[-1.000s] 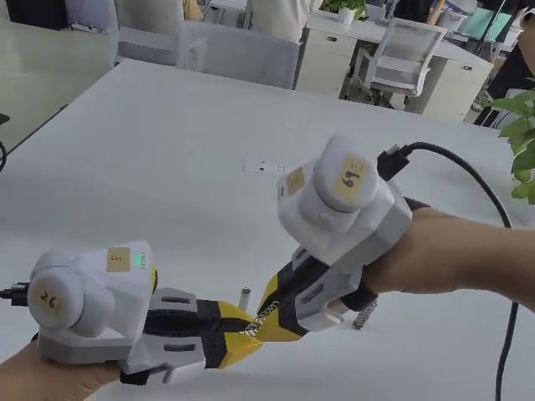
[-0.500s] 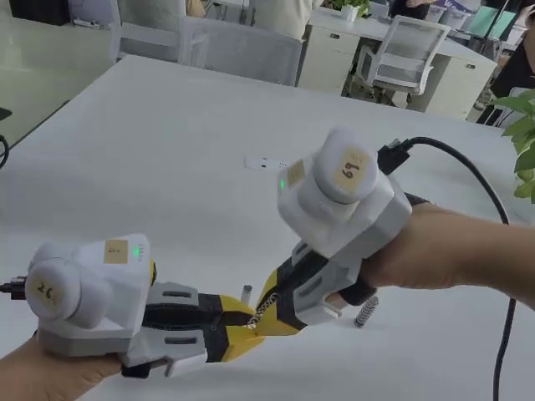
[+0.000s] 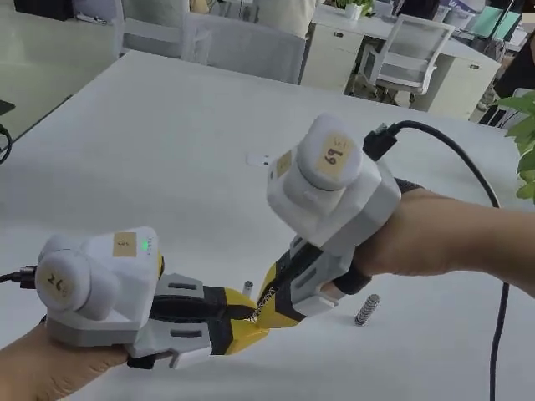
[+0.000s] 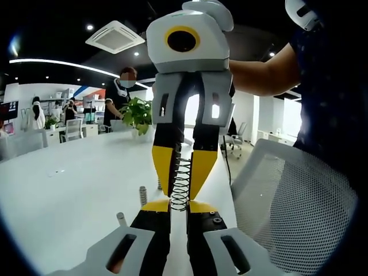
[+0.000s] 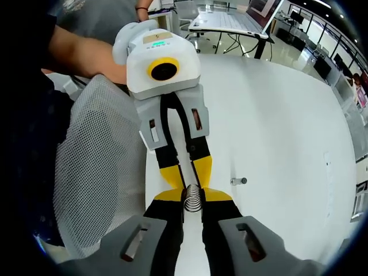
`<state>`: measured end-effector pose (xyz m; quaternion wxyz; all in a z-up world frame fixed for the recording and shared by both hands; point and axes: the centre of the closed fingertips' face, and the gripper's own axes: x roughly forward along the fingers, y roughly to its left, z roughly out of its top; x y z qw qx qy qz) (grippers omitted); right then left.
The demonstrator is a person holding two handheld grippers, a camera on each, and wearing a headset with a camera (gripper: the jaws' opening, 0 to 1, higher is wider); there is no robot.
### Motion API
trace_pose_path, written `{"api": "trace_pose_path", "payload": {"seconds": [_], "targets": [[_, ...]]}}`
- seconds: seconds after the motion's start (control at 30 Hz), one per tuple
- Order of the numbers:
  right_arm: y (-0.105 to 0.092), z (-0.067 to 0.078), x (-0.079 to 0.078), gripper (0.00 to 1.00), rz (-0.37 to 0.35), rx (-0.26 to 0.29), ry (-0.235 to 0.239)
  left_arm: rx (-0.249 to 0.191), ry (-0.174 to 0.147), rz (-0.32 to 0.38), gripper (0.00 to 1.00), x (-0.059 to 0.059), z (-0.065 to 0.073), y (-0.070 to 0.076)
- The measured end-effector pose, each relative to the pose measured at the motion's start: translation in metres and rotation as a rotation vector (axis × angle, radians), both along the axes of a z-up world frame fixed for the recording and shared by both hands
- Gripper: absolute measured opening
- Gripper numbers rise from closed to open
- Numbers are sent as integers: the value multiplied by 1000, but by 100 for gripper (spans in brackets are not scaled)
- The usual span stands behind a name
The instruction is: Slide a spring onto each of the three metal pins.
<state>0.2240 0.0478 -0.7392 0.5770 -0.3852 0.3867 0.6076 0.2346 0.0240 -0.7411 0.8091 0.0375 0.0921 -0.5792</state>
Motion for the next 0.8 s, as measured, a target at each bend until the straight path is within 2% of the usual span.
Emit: {"api": "trace_pose_path", "payload": {"seconds": [0.3, 0.57, 0.7, 0.8], "targets": [[-1, -1, 1, 8, 0, -15, -5, 7, -7, 0, 2, 1, -1, 0], [-1, -3, 3, 8, 30, -31, -23, 37, -41, -1, 3, 3, -3, -2], [-1, -4, 6, 8, 38, -32, -30, 44, -38, 11, 12, 5, -4, 0], [-1, -5, 7, 8, 37, -35, -30, 49, -28, 13, 13, 5, -6, 2]]}}
